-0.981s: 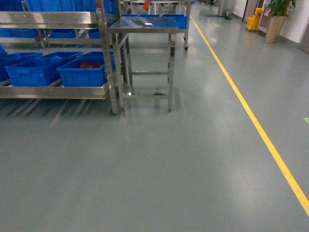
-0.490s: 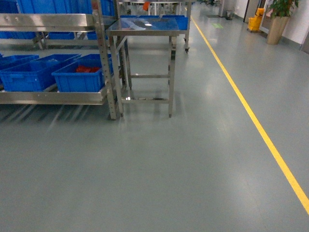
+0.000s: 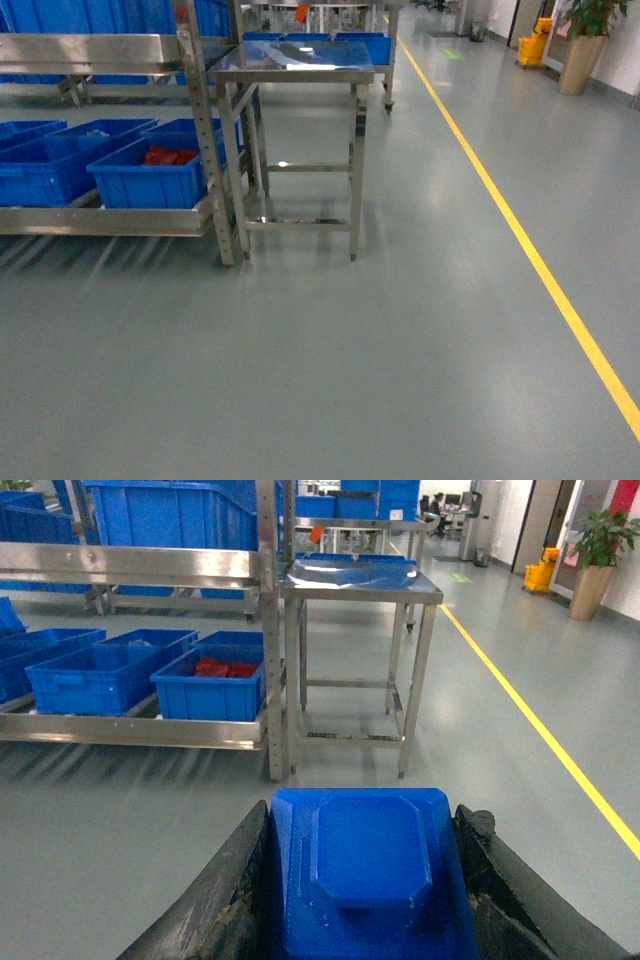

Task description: Sort blue parts and orange caps into right shelf containers

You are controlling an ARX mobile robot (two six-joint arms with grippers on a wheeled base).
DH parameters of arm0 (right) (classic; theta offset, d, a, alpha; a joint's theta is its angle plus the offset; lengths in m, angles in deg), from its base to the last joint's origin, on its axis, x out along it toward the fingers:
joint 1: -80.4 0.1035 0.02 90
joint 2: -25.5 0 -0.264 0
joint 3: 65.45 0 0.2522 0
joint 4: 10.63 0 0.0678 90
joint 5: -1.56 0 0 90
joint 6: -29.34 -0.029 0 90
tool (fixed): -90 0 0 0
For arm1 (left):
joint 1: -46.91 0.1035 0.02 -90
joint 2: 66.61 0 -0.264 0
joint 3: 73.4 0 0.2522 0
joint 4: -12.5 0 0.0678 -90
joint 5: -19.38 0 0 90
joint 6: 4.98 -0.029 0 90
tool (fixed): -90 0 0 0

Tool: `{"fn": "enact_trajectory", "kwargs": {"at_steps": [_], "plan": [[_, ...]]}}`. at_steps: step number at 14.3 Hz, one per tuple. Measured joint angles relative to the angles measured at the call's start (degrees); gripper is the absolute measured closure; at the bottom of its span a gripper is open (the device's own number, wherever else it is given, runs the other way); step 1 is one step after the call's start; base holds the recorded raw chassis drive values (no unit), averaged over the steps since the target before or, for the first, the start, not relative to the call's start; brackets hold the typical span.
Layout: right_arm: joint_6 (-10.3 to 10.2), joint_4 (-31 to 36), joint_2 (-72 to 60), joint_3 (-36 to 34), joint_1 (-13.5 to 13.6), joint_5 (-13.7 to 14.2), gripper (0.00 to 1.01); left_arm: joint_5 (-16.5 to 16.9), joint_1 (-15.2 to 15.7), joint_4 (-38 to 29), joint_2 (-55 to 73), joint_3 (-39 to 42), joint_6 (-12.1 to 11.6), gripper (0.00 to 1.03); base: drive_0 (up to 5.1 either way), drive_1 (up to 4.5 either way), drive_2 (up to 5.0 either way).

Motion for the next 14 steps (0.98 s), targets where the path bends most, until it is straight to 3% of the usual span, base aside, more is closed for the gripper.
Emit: {"fn": "enact_trajectory", "kwargs": {"at_steps": [14], "plan": [[0.00, -0.02, 0.00, 0.00, 0.00, 0.00, 0.56, 0.04, -0.02, -0.15, 0.00, 0.00, 0.00, 0.60, 0.0, 4.27, -4.2]]}}
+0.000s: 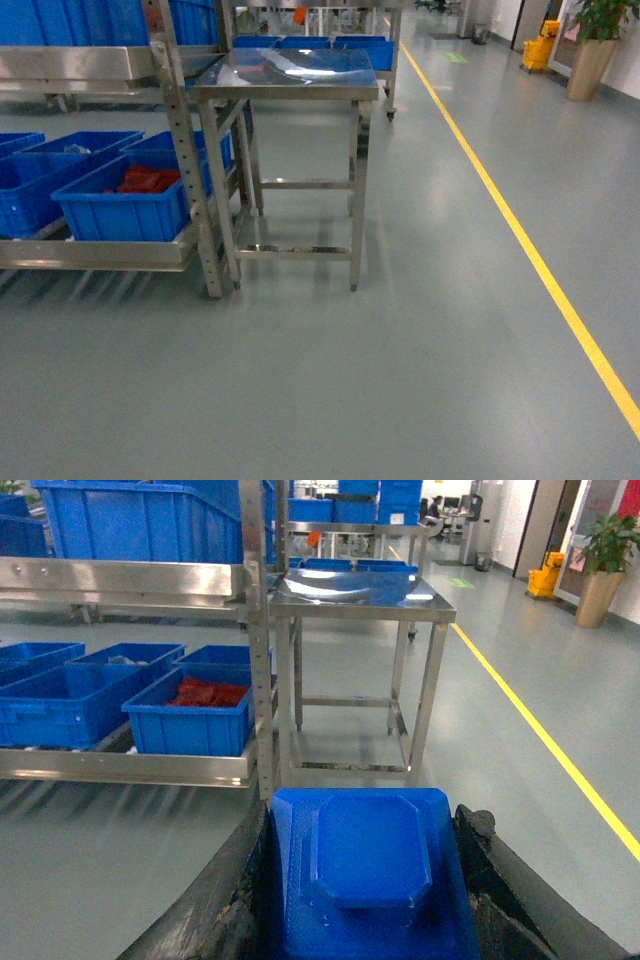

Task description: Sort blue parts and orange caps into right shelf containers

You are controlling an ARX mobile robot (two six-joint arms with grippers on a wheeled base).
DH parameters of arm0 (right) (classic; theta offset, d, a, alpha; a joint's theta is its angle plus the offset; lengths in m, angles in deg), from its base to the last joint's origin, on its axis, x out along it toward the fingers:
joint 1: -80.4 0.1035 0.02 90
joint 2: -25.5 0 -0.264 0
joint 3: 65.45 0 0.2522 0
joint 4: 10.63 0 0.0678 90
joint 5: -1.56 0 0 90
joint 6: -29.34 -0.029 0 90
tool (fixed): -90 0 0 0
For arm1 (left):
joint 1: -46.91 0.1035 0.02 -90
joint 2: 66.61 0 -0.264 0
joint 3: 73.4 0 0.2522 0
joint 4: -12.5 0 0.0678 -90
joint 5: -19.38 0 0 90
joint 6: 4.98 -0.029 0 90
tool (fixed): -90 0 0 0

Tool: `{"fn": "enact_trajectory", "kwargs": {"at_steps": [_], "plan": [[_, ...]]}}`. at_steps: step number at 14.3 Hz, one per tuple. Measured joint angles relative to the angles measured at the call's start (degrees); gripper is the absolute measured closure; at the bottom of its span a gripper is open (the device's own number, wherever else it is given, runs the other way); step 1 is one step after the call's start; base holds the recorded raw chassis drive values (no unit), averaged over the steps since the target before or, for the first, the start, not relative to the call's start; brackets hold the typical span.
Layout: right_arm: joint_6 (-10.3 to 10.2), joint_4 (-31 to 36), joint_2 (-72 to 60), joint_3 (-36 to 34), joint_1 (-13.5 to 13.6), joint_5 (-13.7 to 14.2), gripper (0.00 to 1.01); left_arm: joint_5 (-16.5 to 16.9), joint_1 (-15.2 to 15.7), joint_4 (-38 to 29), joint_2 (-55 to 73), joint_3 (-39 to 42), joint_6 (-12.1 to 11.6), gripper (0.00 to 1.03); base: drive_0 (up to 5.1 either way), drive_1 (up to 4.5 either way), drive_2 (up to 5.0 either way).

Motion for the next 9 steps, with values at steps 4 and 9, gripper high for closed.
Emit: {"fn": "enact_trajectory", "kwargs": {"at_steps": [4, 9], "plan": [[0.00, 0.02, 0.00, 0.00, 0.00, 0.00, 0.56, -0.04, 0.00, 0.13, 0.00, 0.00, 0.00, 0.60, 0.0, 4.27, -4.2], [0.00, -0.02, 0.00, 0.00, 0.00, 0.00, 0.56, -0.04, 0.02, 0.13, 0.00, 0.00, 0.00, 0.60, -0.1, 4.18, -4.3]]}}
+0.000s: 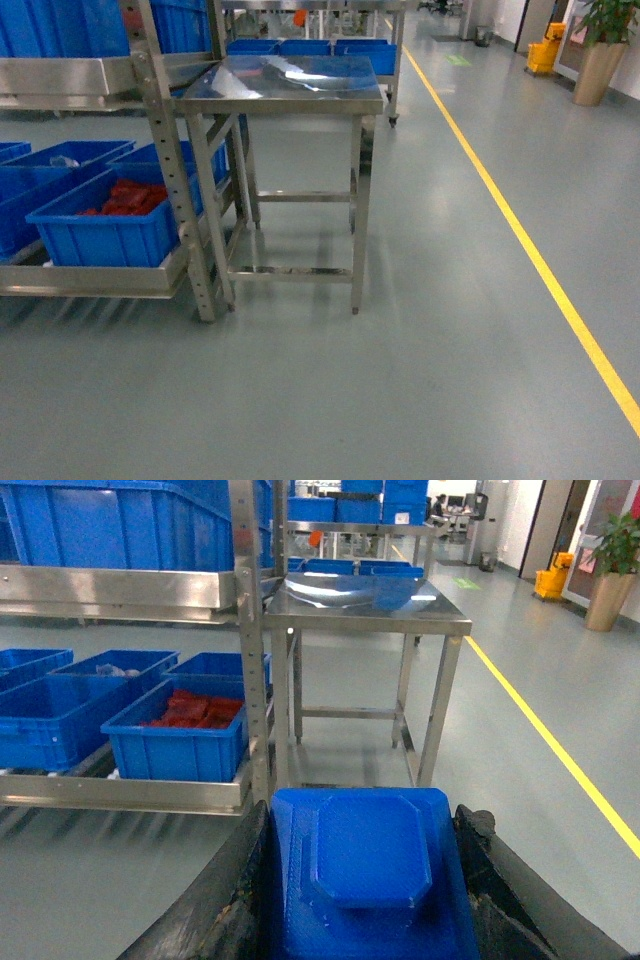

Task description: Sort blue parts and orange caps into right shelf containers

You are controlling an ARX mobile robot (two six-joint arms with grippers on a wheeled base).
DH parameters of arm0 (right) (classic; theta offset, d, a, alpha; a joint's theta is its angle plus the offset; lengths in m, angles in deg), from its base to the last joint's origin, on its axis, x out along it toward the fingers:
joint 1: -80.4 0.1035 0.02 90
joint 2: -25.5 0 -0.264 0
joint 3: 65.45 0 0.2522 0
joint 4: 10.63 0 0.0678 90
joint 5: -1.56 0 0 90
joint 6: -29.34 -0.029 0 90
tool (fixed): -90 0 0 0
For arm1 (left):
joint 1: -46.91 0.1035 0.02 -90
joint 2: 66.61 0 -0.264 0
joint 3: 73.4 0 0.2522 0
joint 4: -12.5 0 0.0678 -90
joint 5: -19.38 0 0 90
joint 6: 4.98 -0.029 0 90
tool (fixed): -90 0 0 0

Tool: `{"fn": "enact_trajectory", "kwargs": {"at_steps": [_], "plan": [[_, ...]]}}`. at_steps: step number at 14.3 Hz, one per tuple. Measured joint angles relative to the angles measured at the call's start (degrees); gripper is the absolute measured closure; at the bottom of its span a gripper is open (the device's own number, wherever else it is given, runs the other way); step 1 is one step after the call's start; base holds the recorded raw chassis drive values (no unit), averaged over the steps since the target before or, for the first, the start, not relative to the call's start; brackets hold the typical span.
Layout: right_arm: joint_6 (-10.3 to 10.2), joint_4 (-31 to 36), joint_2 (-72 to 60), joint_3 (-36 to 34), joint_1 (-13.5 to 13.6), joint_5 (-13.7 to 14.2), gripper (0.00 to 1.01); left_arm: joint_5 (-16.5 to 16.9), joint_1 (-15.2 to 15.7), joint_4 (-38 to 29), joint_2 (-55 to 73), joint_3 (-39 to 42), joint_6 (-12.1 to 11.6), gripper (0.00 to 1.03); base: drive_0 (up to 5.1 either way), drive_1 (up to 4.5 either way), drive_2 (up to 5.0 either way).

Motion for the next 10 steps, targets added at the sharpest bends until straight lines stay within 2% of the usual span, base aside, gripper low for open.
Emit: {"fn": "enact_trajectory", "kwargs": {"at_steps": [10], "plan": [[0.00, 0.04, 0.00, 0.00, 0.00, 0.00, 0.56, 0.00, -0.02, 0.00, 0.00, 0.00, 0.00, 0.60, 0.0, 4.26, -4.2]]}}
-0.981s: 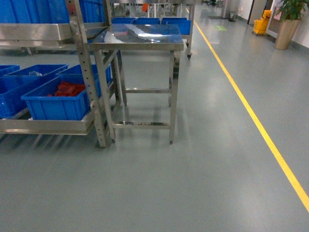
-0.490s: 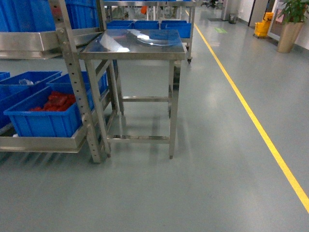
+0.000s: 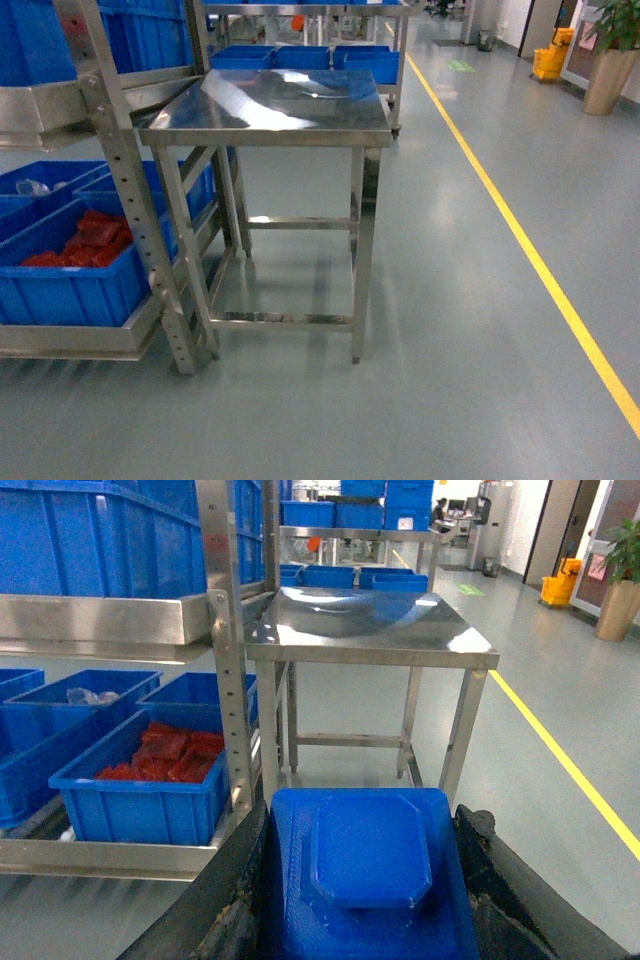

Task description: Sort blue parts and orange caps into right shelf containers

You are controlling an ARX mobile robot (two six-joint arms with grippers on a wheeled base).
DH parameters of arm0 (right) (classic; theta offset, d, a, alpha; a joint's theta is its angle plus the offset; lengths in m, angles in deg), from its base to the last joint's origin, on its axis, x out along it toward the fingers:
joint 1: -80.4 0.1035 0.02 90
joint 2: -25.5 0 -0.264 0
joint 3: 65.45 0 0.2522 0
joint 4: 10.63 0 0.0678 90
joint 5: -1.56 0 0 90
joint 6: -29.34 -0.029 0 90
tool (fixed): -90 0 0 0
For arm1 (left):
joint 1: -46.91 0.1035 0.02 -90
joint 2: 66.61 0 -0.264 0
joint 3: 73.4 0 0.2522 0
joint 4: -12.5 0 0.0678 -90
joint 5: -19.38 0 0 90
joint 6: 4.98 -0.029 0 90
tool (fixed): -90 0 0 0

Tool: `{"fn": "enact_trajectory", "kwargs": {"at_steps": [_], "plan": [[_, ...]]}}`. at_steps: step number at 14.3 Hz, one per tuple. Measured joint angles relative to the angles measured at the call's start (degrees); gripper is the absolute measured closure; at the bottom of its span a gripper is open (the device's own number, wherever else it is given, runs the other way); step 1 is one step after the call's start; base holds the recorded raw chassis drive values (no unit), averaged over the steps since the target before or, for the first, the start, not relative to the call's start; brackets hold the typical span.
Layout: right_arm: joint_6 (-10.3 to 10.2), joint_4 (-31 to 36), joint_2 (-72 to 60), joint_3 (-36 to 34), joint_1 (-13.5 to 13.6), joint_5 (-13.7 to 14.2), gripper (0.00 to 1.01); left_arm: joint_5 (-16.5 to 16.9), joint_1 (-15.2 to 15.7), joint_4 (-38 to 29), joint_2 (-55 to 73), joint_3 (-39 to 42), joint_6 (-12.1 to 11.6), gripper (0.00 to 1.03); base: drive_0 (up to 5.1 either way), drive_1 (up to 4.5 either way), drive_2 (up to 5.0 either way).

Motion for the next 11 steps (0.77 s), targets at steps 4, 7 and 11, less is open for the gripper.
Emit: {"fn": "enact_trajectory", "kwargs": {"at_steps": [4, 7, 11], "plan": [[0.00, 0.09, 0.00, 0.00, 0.00, 0.00, 0.56, -0.02, 0.00, 0.02, 0.00, 0.00, 0.00, 0.60, -0.1, 4.18, -4.3], [0.00, -0.02, 0.00, 0.00, 0.00, 0.00, 0.56, 0.00, 0.00, 0.09, 0.00, 0.00, 0.00, 0.60, -0.1, 4.16, -4.3], [0.00, 0.11, 0.00, 0.00, 0.00, 0.02, 0.56, 0.02, 0.00, -0.33, 0.00, 0.00, 0.00, 0.60, -0.1, 4.16, -4.3]]}}
